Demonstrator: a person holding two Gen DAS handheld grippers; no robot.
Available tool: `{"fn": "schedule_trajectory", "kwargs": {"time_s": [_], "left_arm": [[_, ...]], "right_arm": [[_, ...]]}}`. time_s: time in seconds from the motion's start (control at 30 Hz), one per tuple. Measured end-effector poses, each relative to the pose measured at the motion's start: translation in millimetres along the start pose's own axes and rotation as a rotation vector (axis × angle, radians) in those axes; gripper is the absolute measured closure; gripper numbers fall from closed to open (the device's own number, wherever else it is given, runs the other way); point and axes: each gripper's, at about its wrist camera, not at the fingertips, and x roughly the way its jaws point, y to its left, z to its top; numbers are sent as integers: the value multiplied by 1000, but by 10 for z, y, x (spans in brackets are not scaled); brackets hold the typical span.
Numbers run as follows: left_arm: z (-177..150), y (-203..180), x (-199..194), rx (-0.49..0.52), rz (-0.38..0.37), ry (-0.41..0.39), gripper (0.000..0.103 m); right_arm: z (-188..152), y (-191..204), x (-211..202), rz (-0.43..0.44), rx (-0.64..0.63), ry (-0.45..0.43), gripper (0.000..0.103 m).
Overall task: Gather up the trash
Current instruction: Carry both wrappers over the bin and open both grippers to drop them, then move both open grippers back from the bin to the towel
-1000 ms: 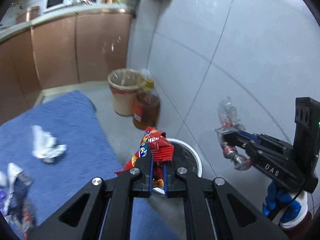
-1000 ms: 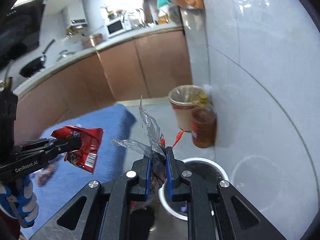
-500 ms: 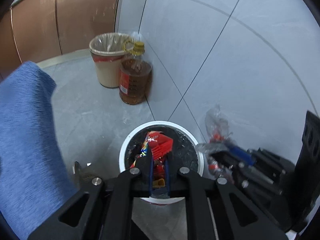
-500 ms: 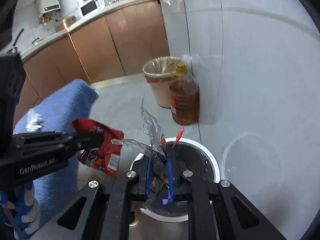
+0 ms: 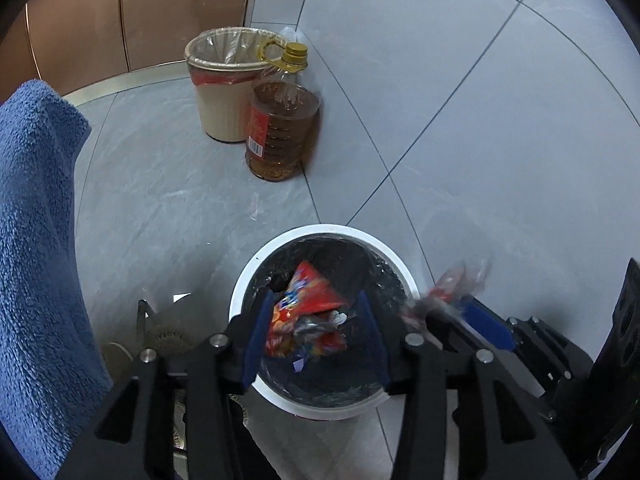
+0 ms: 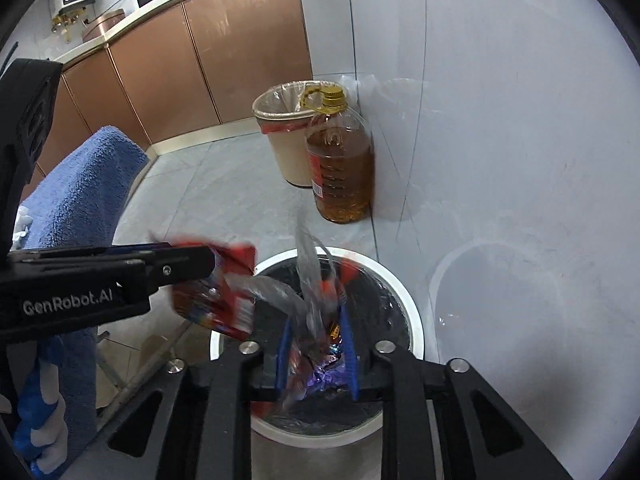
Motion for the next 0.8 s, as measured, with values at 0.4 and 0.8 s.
{"fn": "schedule_trajectory", "kwargs": {"time_s": [0.4,0.8], "left_arm": [[-57,16,-501,-26,-28,-118,60],[-324,191,-1612,19,-4,-296,60]], "right_arm": [[0,86,-226,-23,4,-31,72],[163,464,-986,32,-50,-161,67]]}}
